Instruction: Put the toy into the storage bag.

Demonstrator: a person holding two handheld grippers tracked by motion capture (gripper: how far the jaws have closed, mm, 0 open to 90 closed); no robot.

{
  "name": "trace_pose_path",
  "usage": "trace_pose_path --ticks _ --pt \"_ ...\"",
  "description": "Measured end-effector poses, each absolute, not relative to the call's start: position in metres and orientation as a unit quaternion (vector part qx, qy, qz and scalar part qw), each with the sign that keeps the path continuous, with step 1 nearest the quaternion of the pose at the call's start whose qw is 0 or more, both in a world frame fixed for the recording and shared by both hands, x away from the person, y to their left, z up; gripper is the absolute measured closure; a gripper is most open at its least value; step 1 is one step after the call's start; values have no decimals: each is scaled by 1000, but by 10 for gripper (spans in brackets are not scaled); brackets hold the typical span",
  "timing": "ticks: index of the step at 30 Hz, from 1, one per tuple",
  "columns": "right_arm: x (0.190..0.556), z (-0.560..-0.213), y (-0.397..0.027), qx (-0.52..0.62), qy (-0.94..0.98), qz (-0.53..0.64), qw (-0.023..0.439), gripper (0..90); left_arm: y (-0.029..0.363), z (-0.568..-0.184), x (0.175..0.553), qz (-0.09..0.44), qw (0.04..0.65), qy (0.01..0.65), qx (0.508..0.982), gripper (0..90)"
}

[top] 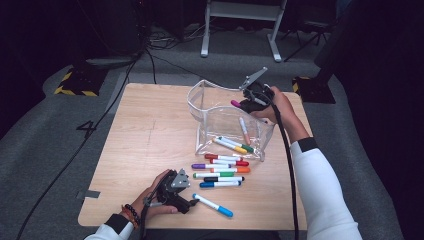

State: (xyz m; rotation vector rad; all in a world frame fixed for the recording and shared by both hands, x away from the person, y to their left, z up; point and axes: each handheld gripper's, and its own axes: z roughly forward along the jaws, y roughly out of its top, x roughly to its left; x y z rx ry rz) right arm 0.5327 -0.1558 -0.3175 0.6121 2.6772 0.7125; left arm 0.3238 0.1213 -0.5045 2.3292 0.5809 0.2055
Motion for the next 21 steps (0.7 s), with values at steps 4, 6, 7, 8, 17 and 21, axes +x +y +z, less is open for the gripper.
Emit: trace_pose_path --ticks 4,6,7,8,17,21 --pt "528 -321 -150 196 943 237 127 746 121 -505 324 80 358 225 903 102" --pt "527 -323 -149 192 947 230 116 744 121 -505 324 80 358 225 903 102" --pt "527 -323 -148 194 947 230 113 743 121 -505 324 80 358 225 903 102" --pt "526 -323 -148 190 948 231 111 741 121 -505 324 80 358 224 903 102" --pt "520 -310 -161 214 921 284 159 596 121 -504 324 80 358 225 903 102" --pt "509 -298 -174 220 898 336 180 549 121 -504 324 80 358 225 903 102"
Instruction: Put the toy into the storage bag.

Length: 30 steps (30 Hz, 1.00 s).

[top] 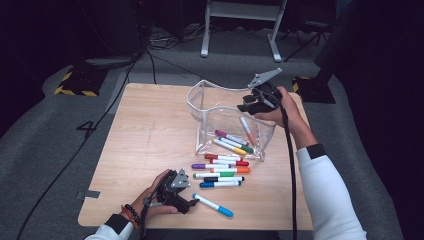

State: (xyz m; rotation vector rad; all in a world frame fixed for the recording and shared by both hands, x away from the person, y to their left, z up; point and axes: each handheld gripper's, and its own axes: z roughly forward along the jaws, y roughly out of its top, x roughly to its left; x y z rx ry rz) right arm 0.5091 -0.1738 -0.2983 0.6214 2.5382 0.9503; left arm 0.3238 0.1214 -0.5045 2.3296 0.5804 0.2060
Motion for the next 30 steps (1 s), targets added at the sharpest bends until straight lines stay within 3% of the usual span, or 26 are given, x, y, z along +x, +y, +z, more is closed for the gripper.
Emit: trace_pose_path --ticks 8,14,22,30 --pt "463 -281 -212 212 849 439 205 482 124 -504 323 78 358 221 904 102" --pt "419 -289 -241 214 826 471 224 393 125 -505 322 78 360 223 902 102" --pt "379 -327 -263 217 817 486 222 352 127 -504 322 79 357 222 904 101" --pt "351 -400 -261 224 841 460 177 324 127 -504 322 78 357 222 904 100"
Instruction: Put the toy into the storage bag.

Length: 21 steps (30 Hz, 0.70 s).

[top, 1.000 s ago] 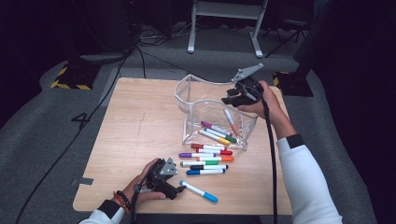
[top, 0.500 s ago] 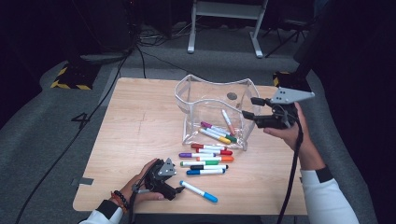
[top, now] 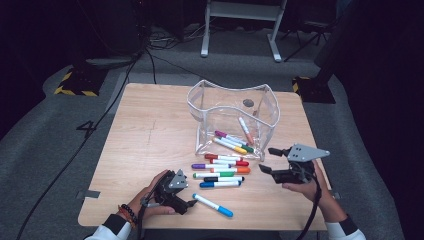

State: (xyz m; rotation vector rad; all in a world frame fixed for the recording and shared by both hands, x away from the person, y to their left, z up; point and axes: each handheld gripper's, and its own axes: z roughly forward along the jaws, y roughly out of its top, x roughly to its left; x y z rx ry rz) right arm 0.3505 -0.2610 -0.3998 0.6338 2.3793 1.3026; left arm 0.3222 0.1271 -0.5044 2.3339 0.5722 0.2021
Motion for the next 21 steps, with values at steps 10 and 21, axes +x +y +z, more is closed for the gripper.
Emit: trace_pose_path --ticks 10,21 --pt "320 -451 -219 186 876 433 103 284 127 -505 322 78 359 222 903 99" --pt "301 -478 -168 117 902 412 47 349 127 -505 323 77 359 222 904 99"
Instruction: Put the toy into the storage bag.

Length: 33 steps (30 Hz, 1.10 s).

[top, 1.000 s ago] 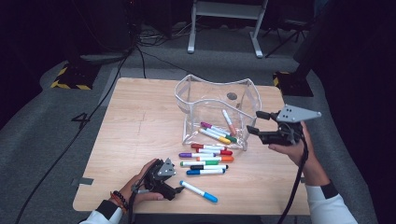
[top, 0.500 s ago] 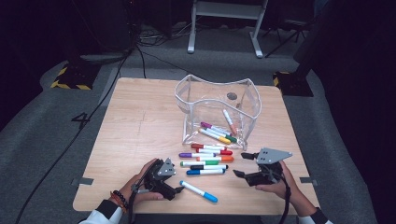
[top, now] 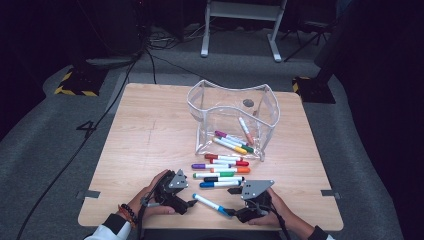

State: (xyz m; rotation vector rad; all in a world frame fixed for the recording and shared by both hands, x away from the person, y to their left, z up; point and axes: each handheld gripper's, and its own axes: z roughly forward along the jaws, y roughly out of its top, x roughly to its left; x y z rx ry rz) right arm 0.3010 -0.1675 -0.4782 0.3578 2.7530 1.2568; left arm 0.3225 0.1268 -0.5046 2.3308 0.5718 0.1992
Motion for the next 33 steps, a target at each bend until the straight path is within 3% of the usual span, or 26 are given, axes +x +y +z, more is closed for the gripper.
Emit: trace_pose_path --ticks 4,10,19,33 --pt "294 -485 -154 94 913 396 40 359 127 -505 323 77 359 221 904 98" --pt "300 -496 -153 87 918 382 62 457 127 -504 323 77 358 220 904 98" --pt "317 -498 -167 92 913 393 59 739 127 -504 323 77 357 220 904 98" --pt "322 -485 -179 58 922 378 56 753 127 -505 323 76 358 219 904 97"
